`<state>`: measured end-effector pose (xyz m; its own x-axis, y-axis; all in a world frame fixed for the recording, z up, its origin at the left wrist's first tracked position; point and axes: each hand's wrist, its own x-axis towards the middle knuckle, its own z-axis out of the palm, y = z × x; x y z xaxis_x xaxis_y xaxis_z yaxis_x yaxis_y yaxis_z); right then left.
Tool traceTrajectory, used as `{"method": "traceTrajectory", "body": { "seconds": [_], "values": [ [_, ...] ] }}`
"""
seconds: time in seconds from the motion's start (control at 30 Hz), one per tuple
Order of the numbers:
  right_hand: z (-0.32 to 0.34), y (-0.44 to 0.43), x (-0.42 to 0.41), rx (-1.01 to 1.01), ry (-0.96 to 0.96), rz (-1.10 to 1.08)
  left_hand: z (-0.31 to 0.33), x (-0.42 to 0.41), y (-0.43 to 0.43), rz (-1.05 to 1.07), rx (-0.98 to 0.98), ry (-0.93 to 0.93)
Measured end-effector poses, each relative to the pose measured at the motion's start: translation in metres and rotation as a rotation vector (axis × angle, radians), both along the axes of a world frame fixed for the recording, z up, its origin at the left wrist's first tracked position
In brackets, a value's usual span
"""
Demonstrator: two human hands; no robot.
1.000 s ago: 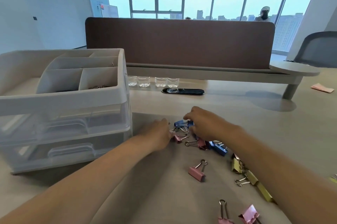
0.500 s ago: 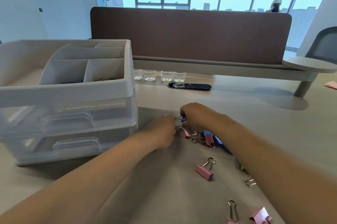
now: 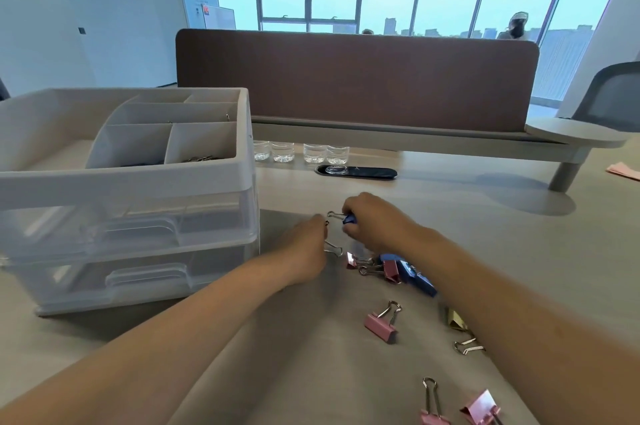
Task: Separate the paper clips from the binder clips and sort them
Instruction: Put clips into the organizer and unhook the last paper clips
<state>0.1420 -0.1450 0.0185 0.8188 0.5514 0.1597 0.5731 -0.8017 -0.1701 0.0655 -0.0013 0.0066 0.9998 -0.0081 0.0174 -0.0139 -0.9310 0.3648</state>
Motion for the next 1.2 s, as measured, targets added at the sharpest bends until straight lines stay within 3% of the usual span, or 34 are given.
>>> {"method": "traceTrajectory", "body": {
  "seconds": [0.2, 0.33, 0.6, 0.8, 1.2],
  "values": [
    [0.024, -0.033, 0.0, 0.128, 0.121, -0.094, 0.008, 0.012, -0.009, -0.041, -0.174, -0.085],
    [0.022, -0.063, -0.008, 0.057, 0.209, -0.14, 0.017, 0.02, -0.03, -0.056, -0.22, -0.067],
    [0.008, -0.097, -0.025, 0.019, 0.255, -0.192, 0.013, 0.031, -0.066, -0.207, -0.14, -0.01],
    [0.003, -0.097, -0.039, -0.025, 0.207, -0.131, 0.009, 0.036, -0.069, -0.195, -0.152, -0.058],
    [0.008, -0.093, -0.056, -0.133, 0.248, -0.036, 0.003, 0.026, -0.072, -0.278, 0.084, 0.029]
  ]
}}
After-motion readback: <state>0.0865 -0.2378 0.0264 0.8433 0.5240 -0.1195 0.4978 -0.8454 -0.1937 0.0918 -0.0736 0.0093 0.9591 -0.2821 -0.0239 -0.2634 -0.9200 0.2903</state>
